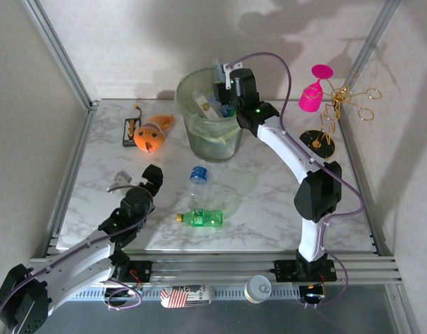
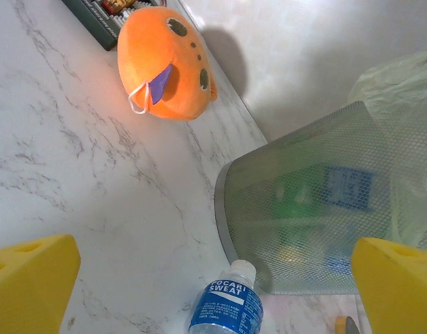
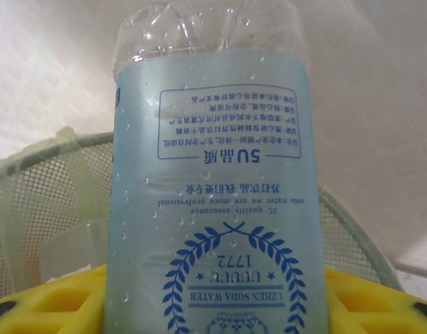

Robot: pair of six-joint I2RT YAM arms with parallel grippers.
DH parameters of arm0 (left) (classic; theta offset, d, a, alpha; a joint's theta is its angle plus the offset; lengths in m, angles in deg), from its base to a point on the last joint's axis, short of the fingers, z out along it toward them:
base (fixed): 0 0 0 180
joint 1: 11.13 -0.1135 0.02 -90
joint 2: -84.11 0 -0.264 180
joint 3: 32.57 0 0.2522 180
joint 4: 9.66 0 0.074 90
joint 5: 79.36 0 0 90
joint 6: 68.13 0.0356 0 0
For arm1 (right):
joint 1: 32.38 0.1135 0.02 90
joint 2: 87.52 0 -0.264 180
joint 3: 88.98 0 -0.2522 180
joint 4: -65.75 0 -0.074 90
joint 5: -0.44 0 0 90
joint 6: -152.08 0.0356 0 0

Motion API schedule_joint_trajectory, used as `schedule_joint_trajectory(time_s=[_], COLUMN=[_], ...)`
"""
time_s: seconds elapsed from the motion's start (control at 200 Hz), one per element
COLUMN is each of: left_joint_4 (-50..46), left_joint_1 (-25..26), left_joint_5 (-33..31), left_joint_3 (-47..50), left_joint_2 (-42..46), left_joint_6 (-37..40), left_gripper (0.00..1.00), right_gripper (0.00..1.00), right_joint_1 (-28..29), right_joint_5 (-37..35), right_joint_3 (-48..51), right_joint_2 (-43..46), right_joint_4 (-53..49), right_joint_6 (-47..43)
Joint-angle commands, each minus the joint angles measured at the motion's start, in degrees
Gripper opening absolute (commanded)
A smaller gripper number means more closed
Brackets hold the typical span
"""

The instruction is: Put the plastic bottles in the bin

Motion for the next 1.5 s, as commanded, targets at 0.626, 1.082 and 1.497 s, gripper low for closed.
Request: schedule_joint_trajectory(time_s=[0.626, 1.082, 1.497], left_joint_4=[-0.82, -5.73, -9.51], left_joint_1=[1.48, 7.09, 9.5], left_joint_5=[10.97, 12.62, 17.47], left_joint_3=[-10.14, -18.14, -26.22], left_joint_2=[-11.95, -25.98, -41.76], left_joint_6=[10.29, 13.01, 16.76], left_gripper=[1.0, 1.0, 1.0], right_gripper=[0.97, 0.99, 0.99], right_joint_1=[-0.08, -0.17, -0.14], right_joint_5=[-1.99, 1.87, 2.03], right_joint_3=[10.86, 43.13, 65.02], right_joint_2=[14.27, 37.68, 49.4], right_joint_4=[6.38, 20.58, 25.46], right_joint_6=[1.01, 10.03, 16.16])
